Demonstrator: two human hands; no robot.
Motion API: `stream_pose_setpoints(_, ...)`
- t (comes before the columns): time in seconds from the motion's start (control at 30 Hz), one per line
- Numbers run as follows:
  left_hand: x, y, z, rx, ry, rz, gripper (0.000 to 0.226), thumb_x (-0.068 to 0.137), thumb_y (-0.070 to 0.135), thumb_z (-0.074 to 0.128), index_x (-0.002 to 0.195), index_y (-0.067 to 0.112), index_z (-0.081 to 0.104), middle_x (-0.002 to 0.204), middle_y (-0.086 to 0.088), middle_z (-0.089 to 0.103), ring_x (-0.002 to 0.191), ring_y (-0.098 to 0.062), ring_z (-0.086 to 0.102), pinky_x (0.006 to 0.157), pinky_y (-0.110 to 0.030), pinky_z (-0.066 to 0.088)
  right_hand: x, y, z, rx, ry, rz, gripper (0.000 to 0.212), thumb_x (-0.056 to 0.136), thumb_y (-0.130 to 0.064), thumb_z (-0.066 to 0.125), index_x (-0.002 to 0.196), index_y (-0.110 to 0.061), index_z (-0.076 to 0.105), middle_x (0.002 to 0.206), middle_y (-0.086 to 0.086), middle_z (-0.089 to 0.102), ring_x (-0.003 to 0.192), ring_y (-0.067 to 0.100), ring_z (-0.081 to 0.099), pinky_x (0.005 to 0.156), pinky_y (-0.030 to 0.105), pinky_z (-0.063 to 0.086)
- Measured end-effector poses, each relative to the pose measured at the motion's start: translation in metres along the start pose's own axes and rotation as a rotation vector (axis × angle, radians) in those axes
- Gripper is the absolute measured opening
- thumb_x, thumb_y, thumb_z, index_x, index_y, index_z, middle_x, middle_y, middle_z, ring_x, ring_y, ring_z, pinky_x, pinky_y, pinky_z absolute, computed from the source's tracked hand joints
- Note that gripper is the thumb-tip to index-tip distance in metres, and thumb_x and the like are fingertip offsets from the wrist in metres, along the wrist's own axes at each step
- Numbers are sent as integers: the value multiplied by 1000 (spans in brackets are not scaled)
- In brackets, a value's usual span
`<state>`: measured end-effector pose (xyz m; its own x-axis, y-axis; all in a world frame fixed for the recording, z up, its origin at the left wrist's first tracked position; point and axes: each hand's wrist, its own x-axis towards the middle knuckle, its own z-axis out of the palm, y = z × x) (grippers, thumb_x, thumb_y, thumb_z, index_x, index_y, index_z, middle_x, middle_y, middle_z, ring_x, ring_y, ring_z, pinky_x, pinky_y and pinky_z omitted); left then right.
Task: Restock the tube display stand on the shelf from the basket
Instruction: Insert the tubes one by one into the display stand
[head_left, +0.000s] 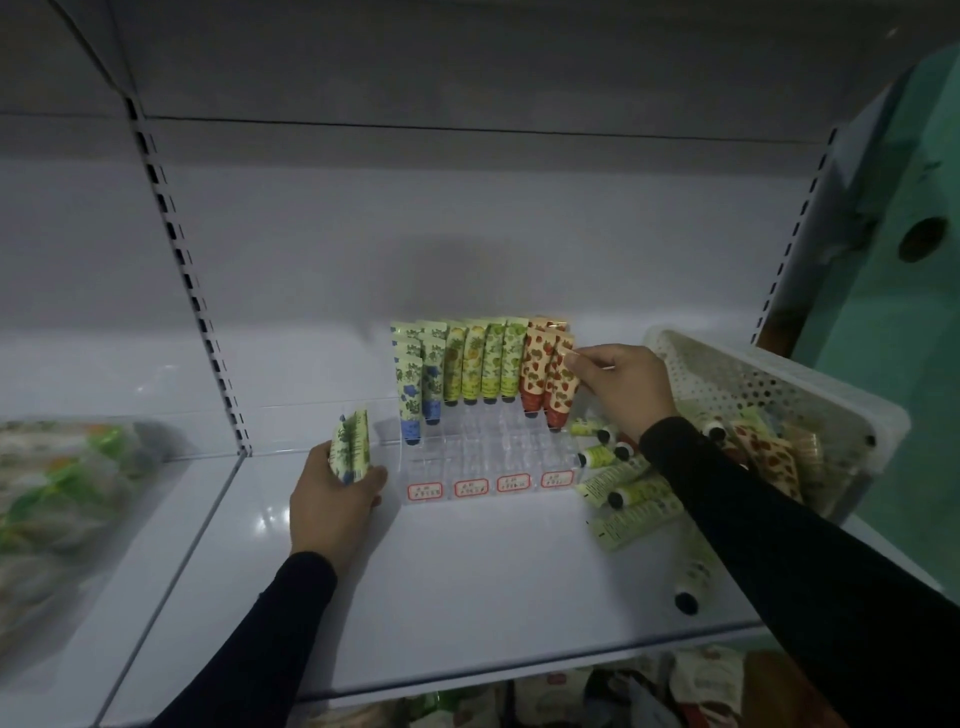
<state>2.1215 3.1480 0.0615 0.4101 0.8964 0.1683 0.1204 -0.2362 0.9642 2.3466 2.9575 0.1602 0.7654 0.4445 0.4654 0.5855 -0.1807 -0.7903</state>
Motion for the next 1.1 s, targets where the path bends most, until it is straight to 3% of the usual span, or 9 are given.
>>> stream_pose_setpoints(0.13,1,0,0,7,0,-4,30,84,16,70,111,19,57,92,-3,69,67,-18,67,52,-17,44,1,1,-1,-33,-2,-7,23,91,-28,66,103,-11,75,92,-6,71,82,3,64,80,16,49)
stream_pose_setpoints(0.3,0,1,1,22,3,3,29,85,16,70,110,17,57,91,-3,68,67,-17,67,51,-16,43,3,1,1,-82,47,-14,21,87,-28,71,97,-11,76,88,-4,72,76,0,62,71,6,43)
stream_pose_setpoints(0.57,4,-3,0,6,0,-9,26,82,16,71,105,18,58,88,-5,69,65,-18,68,57,-24,46,-4,-1,8,-165,86,-87,23,89,-30,68,92,-10,77,91,-1,75,81,7,66,74,16,48)
stream_pose_setpoints(0.7,2,-2,0,12,3,-3,26,82,17,71,104,18,58,88,-4,69,66,-18,67,56,-22,45,-3,0,5,-178,82,-72,24,90,-31,67,94,-9,76,92,-1,75,78,4,64,67,1,40)
stream_pose_setpoints(1.1,1,-2,1,-4,2,12,25,83,15,71,105,16,58,88,-5,68,65,-18,66,55,-22,46,4,2,9,-167,66,-47,22,88,-32,68,96,-12,76,93,-3,74,81,4,64,66,-3,38)
